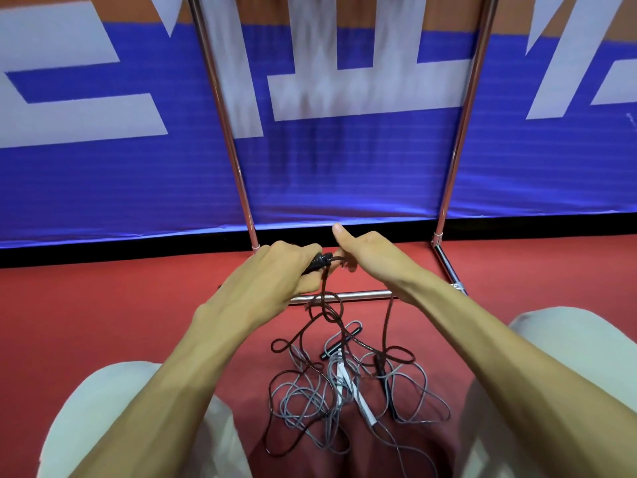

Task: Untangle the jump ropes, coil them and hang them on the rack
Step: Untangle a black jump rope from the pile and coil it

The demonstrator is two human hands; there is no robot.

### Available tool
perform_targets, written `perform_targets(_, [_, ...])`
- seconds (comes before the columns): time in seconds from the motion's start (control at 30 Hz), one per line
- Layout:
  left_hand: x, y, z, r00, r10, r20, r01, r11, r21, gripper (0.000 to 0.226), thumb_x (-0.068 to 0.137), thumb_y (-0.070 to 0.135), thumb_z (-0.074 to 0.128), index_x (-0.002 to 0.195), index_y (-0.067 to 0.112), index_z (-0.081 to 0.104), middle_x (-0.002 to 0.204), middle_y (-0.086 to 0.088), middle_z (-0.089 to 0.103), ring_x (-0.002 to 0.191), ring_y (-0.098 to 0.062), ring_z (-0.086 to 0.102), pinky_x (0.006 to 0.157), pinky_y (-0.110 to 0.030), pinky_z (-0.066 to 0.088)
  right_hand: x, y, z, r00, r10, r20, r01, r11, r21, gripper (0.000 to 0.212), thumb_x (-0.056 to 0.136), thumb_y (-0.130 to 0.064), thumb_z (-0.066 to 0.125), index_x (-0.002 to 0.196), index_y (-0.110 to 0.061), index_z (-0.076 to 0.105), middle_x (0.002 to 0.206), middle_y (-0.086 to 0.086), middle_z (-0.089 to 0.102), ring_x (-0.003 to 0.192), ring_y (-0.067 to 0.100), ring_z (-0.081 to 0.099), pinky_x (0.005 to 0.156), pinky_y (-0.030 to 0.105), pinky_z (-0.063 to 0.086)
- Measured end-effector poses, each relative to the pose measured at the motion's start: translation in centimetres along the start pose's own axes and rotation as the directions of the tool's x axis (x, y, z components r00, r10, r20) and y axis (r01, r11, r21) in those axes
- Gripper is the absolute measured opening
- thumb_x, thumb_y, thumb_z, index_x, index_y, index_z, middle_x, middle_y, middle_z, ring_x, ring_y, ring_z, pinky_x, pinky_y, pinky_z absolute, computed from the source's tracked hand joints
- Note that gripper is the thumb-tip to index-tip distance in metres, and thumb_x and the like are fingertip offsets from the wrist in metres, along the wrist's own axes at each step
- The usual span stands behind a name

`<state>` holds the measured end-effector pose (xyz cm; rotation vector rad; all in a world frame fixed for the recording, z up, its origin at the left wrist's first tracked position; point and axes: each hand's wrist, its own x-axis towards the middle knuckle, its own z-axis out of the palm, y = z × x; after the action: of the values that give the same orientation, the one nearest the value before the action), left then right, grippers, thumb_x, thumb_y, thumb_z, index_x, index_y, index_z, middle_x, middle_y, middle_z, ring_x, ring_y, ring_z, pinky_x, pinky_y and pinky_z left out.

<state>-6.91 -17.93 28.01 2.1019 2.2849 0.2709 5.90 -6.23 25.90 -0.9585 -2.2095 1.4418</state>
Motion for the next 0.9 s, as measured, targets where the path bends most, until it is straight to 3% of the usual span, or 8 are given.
perform_targets(0.1, [-0.1, -0.2, -0.3, 0.999, 0.019, -0.036, -0.02, 0.999, -0.03, 0.018, 0.093, 0.023, 0.053, 0.083, 0.016, 0.04, 0.06, -0.002, 0.039, 0.06, -0.029, 0.04, 0.053, -0.037, 0.027, -0.3, -0.3, 0.0, 0.997, -0.051, 0.056, 0.052, 0.999, -0.014, 0.062, 0.101, -0.047, 0.03, 0.06, -0.023, 0.07, 0.053, -0.022, 0.06, 0.068, 0.01, 0.05, 0.076, 0.024, 0.039])
perform_targets(0.17, [-0.1, -0.5, -0.7, 0.999, 0.019, -0.048, -0.02, 0.999, -0.03, 0.012, 0.092, 0.022, 0.051, 0.085, 0.021, 0.042, 0.062, 0.0, 0.042, 0.06, -0.025, 0.04, 0.053, -0.036, 0.028, -0.3, -0.1, 0.2, 0.993, -0.106, 0.058, 0.106, 0.994, 0.003, 0.061, 0.101, -0.046, 0.031, 0.063, -0.021, 0.072, 0.073, -0.01, 0.072, 0.081, 0.02, 0.058, 0.085, 0.035, 0.043])
perform_targets(0.23, [-0.1, -0.4, -0.8, 0.999, -0.005, -0.032, 0.003, 0.998, -0.062, 0.009, 0.092, 0.022, 0.048, 0.085, 0.021, 0.042, 0.063, 0.001, 0.043, 0.059, -0.024, 0.038, 0.053, -0.036, 0.028, -0.3, 0.0, 0.5, 0.988, -0.137, 0.077, 0.134, 0.99, 0.041, 0.063, 0.101, -0.045, 0.031, 0.056, -0.02, 0.066, 0.08, -0.001, 0.074, 0.075, 0.007, 0.061, 0.076, 0.028, 0.041])
perform_targets(0.3, [0.0, -0.5, -0.6, 0.999, -0.037, -0.027, 0.035, 0.996, -0.076, 0.011, 0.092, 0.017, 0.046, 0.084, 0.017, 0.039, 0.063, 0.001, 0.041, 0.059, -0.026, 0.035, 0.051, -0.035, 0.025, -0.2, 0.1, 0.4, 0.982, -0.138, 0.129, 0.124, 0.986, 0.114, 0.06, 0.101, -0.046, 0.031, 0.054, -0.016, 0.05, 0.07, 0.007, 0.069, 0.058, 0.002, 0.056, 0.065, 0.015, 0.037])
perform_targets(0.43, [0.0, -0.4, -0.2, 0.999, -0.039, -0.017, 0.038, 0.997, -0.061, 0.012, 0.09, 0.012, 0.041, 0.083, 0.014, 0.032, 0.063, 0.0, 0.037, 0.064, -0.035, 0.031, 0.048, -0.034, 0.02, -0.2, 0.0, -0.6, 0.973, -0.115, 0.199, 0.062, 0.965, 0.256, 0.059, 0.087, -0.062, 0.041, 0.056, -0.012, 0.04, 0.053, 0.008, 0.042, 0.044, 0.022, 0.043, 0.051, 0.025, 0.039])
perform_targets(0.57, [0.2, 0.1, 0.5, 0.999, -0.035, -0.001, 0.035, 0.999, -0.001, 0.012, 0.096, 0.016, 0.041, 0.087, 0.014, 0.032, 0.064, 0.0, 0.036, 0.056, -0.03, 0.036, 0.049, -0.036, 0.022, -0.7, -0.2, -1.2, 0.964, -0.148, 0.22, 0.093, 0.965, 0.244, 0.043, 0.092, -0.038, 0.056, 0.06, -0.01, 0.05, 0.051, 0.004, 0.042, 0.042, 0.018, 0.041, 0.05, 0.028, 0.033])
perform_targets(0.7, [0.5, 0.8, 1.0, 0.998, -0.056, -0.011, 0.056, 0.998, 0.003, 0.017, 0.097, 0.024, 0.042, 0.086, 0.016, 0.032, 0.063, 0.001, 0.038, 0.05, -0.02, 0.036, 0.053, -0.038, 0.027, -0.6, -0.4, -1.6, 0.978, -0.123, 0.167, 0.086, 0.973, 0.214, 0.037, 0.091, -0.016, 0.054, 0.054, -0.016, 0.05, 0.054, 0.002, 0.041, 0.047, 0.013, 0.035, 0.049, 0.023, 0.03])
perform_targets(0.9, [1.3, 1.1, 2.5, 0.992, -0.111, -0.06, 0.085, 0.938, -0.336, 0.019, 0.098, 0.034, 0.046, 0.088, 0.019, 0.04, 0.062, 0.003, 0.047, 0.054, -0.021, 0.044, 0.052, -0.034, 0.033, -0.3, -0.1, -1.6, 0.989, -0.124, 0.076, 0.102, 0.963, 0.251, 0.025, 0.089, -0.002, 0.046, 0.065, -0.01, 0.046, 0.048, -0.011, 0.035, 0.045, 0.007, 0.027, 0.048, 0.022, 0.022])
